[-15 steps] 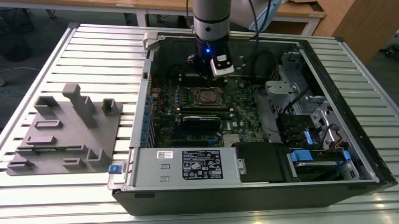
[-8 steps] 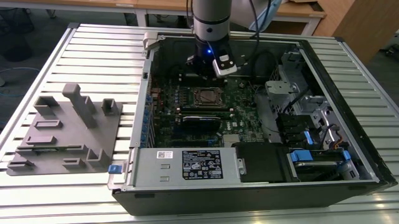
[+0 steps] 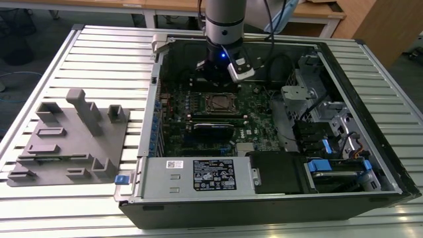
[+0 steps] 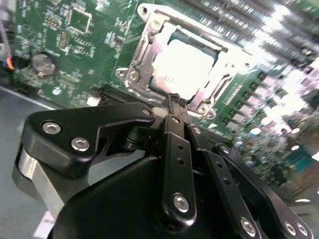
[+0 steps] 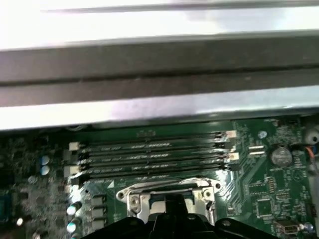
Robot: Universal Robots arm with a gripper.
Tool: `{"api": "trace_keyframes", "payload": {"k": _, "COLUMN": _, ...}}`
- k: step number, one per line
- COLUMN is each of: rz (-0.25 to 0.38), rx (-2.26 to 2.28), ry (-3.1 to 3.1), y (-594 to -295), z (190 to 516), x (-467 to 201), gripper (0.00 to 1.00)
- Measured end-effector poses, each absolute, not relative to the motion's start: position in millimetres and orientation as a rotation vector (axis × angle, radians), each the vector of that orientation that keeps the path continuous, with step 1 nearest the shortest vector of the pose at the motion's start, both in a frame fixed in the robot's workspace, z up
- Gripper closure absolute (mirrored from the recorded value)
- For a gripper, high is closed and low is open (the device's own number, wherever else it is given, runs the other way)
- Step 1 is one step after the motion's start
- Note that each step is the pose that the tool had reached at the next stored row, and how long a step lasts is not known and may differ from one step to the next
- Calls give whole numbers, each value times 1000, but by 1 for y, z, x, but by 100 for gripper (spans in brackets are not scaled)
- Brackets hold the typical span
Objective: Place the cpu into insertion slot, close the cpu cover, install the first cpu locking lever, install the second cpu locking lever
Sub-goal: 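Install the first cpu locking lever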
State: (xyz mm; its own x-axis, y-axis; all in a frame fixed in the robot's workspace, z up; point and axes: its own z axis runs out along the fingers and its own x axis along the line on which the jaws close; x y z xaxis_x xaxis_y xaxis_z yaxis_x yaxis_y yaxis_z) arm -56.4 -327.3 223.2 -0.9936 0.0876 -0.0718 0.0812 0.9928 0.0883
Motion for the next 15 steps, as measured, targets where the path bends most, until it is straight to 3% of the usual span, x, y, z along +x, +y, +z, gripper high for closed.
{"api": "trace_keyframes", "payload": {"k": 6, "rz": -9, "rx": 97, "ry": 3084, "y": -328, "z": 223, "x": -56, "gripper": 89}}
{"api": "trace_keyframes", "payload": {"k": 15, "rz": 20, "rx": 94, "ry": 3086, "y": -331, "z": 223, "x": -48, "gripper": 89}}
